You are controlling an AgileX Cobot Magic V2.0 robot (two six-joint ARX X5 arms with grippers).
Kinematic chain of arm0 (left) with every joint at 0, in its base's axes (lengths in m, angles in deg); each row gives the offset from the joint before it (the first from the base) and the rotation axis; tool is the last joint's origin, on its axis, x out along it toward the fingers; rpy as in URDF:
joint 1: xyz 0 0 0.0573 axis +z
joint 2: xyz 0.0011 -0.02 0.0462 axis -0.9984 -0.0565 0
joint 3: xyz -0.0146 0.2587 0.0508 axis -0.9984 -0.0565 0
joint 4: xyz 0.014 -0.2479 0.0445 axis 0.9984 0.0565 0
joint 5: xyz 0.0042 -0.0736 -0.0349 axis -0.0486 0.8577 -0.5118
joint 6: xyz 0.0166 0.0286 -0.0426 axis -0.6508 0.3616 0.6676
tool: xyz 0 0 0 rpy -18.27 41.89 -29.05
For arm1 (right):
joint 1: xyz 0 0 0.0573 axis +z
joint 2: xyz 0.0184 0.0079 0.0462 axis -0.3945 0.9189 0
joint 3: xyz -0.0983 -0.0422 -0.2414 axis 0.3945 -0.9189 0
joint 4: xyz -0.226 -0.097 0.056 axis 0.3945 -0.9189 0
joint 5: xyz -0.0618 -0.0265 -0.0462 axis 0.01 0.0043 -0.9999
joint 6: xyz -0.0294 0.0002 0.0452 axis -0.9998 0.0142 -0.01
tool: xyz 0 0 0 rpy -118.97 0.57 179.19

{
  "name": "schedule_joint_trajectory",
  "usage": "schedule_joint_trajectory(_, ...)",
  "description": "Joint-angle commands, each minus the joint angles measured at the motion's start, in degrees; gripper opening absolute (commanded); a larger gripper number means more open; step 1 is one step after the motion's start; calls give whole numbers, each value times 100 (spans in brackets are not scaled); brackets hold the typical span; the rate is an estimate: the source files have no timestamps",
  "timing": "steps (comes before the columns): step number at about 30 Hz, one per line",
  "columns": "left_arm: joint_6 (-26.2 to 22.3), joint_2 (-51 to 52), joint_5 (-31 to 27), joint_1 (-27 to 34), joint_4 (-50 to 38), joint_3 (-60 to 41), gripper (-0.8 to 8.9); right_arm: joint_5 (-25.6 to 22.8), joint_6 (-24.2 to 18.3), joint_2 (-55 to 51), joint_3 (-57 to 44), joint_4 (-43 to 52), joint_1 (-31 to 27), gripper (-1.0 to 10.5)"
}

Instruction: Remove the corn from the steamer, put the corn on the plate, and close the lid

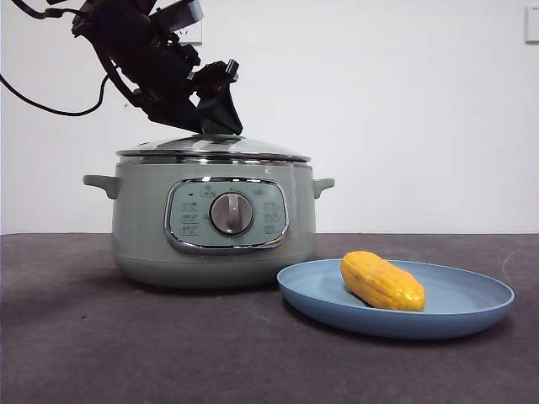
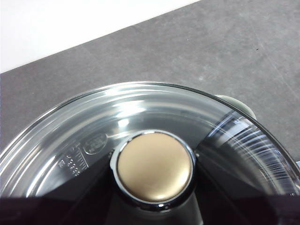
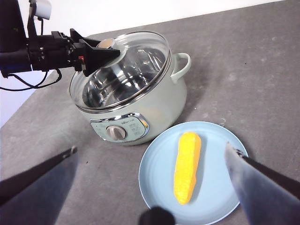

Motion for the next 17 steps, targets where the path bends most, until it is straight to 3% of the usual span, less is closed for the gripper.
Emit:
schedule_joint_trajectory(1, -52, 28, 42, 11, -280, 63, -8, -17, -50, -15, -46, 28, 17, 540)
schedule_joint_trajectory(17, -20, -127, 66, 2, -210, 63, -8, -17, -92, -15, -46, 31, 17, 539)
